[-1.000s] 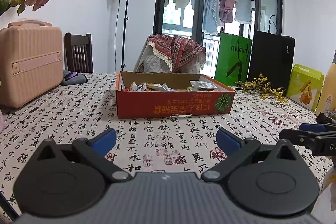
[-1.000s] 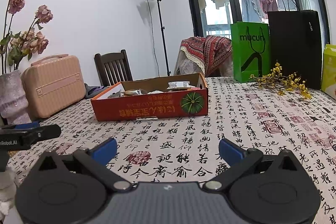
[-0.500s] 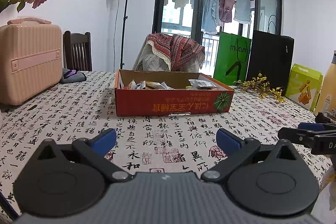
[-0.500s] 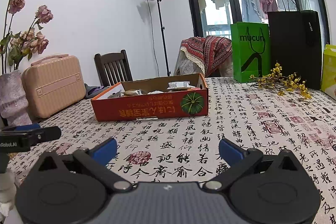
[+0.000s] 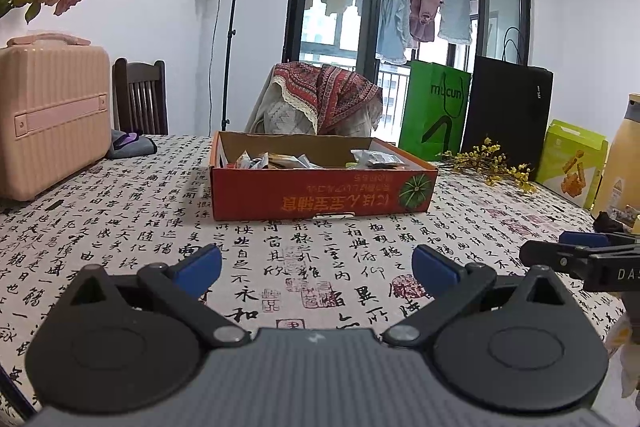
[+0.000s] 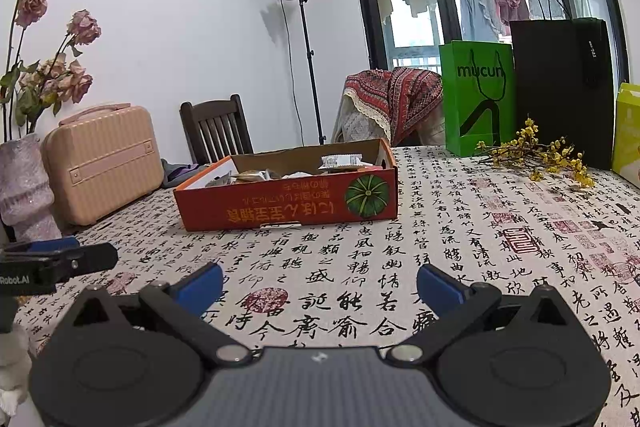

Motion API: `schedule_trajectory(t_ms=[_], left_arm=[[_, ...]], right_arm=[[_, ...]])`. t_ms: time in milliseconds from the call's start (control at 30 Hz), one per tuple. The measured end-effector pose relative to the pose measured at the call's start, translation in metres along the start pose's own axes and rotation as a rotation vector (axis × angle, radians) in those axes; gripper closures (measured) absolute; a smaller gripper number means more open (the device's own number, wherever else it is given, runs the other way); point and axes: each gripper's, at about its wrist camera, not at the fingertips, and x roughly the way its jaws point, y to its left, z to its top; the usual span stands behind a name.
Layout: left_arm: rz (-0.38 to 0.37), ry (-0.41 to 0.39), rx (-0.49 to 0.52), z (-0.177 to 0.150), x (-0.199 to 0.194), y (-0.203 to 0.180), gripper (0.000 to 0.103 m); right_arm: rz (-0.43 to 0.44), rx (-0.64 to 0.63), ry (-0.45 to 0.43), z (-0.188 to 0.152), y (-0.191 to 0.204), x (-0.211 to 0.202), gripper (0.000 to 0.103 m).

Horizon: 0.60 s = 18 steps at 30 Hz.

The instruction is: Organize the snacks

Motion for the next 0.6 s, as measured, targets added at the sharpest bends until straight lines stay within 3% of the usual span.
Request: schedule_trajectory(t_ms=[600], left_arm=[[-0.024, -0.002, -0.002, -0.0032, 0.0005, 0.0030, 0.000]], right_arm=[[0.000, 0.003, 0.006, -0.0020, 0.0004, 0.0010, 0.000]])
